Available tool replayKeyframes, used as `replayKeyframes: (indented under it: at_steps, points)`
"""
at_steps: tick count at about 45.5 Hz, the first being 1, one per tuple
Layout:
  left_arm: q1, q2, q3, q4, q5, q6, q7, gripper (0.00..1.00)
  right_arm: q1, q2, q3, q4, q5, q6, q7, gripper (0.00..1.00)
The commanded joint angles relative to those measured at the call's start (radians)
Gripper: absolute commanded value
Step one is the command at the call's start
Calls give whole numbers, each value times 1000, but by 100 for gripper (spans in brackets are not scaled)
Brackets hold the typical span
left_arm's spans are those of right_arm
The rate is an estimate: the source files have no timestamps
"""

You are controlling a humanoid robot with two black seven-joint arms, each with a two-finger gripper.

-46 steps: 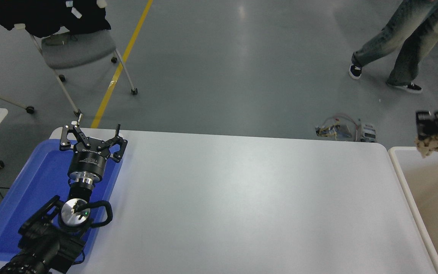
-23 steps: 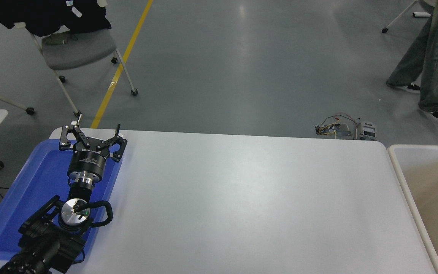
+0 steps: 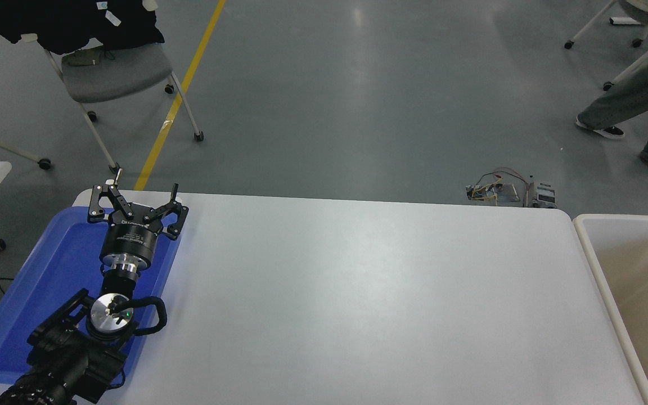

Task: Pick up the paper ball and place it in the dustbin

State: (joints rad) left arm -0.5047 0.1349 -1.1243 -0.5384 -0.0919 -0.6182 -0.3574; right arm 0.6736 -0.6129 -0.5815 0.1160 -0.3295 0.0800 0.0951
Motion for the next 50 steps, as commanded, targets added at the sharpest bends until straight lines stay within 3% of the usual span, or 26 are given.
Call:
replayKeyframes:
  at_steps: [1, 18, 21, 25, 27, 50]
  points:
    - [0, 0, 0, 0, 0, 0, 0, 100, -115, 70, 104, -36, 0, -58, -2, 0]
    - [0, 0, 0, 0, 0, 0, 0, 100, -118, 82, 109, -39, 1, -60, -2, 0]
    - [0, 0, 0, 0, 0, 0, 0, 100, -118, 82, 109, -39, 1, -63, -2, 22]
    - [0, 0, 0, 0, 0, 0, 0, 100, -112, 82, 109, -39, 13, -69, 0, 81]
    - [0, 0, 0, 0, 0, 0, 0, 100, -112, 82, 109, -39, 23, -81, 0, 98]
    - [0, 0, 1, 0, 0, 0, 0, 100, -88, 84, 108, -32, 23, -89, -2, 100]
